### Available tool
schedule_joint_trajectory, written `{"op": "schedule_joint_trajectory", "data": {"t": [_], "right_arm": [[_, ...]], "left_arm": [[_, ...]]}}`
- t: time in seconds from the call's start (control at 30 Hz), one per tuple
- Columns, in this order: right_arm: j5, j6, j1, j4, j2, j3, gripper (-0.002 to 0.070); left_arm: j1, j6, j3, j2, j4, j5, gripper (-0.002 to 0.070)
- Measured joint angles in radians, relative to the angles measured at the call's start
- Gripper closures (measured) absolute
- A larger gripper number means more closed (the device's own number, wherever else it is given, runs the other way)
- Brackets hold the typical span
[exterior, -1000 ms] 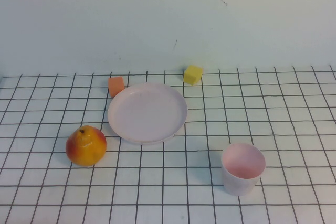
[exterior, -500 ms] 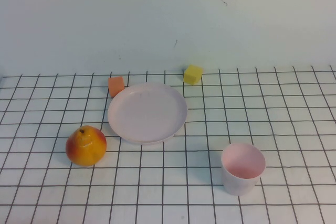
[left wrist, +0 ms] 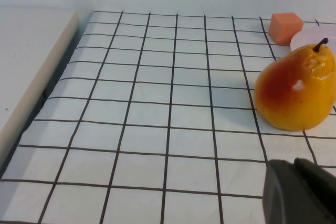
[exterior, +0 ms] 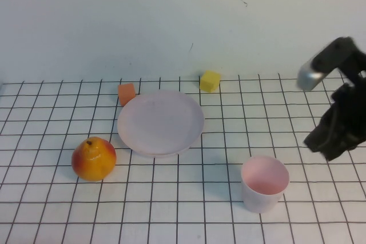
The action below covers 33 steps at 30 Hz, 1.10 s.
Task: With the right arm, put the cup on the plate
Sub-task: Pick up the cup from the table
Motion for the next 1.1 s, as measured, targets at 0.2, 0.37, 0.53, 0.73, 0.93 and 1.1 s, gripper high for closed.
{"op": "schedule_joint_trajectory", "data": {"t": [0.2,0.37,0.53,0.73,0.93,1.1], "right_arm": [[-0.095,0.020,0.177,-0.145,0.081,-0.001,0.0628],[-0.134,0.025,0.193,-0.163,0.141,-0.001,0.0352],[-0.175,0.026,0.193,-0.166,0.185,-0.001,0.0185],[-0.212,0.027,0.193,-0.167,0.271,-0.004,0.0172],[-0.222,0.027,0.193,-0.164,0.331,-0.012,0.0470],[-0.202,0.027,0.193,-0.162,0.334,-0.097,0.0649]], "left_arm": [[0.000,0.000,0.000,0.000,0.000,0.000,0.0678],[0.000,0.000,0.000,0.000,0.000,0.000,0.0678],[0.000,0.000,0.000,0.000,0.000,0.000,0.0678],[0.000,0.000,0.000,0.000,0.000,0.000,0.0678],[0.000,0.000,0.000,0.000,0.000,0.000,0.0678],[0.000,0.000,0.000,0.000,0.000,0.000,0.0678]]}}
